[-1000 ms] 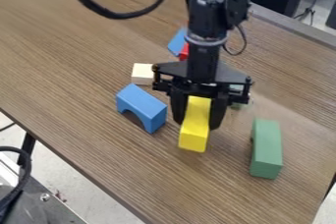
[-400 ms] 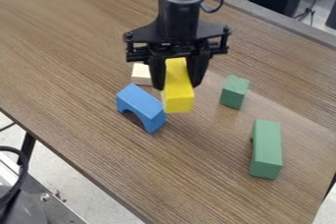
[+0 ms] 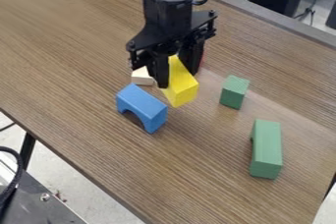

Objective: Put the yellow rectangular block on top of the blue arc

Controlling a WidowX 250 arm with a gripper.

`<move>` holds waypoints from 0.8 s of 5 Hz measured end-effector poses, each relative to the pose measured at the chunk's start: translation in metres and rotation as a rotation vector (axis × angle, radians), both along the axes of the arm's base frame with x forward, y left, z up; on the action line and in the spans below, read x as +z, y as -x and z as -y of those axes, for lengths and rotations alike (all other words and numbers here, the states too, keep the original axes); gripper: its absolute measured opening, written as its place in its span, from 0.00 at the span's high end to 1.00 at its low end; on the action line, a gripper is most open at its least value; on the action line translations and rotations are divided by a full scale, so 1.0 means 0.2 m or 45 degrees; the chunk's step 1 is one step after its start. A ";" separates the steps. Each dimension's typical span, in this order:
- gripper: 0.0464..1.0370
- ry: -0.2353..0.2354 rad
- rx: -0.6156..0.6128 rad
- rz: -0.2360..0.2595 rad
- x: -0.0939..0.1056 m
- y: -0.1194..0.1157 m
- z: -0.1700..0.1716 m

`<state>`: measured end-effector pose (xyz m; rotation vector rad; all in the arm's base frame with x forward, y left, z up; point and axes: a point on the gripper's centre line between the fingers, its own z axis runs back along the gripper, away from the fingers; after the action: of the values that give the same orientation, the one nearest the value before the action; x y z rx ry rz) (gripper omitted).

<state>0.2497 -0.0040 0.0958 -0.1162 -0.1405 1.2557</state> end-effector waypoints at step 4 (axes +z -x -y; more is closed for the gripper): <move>0.50 0.117 0.174 0.016 -0.05 0.16 -0.18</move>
<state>0.2167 0.0326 0.0858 -0.1965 -0.1029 1.3981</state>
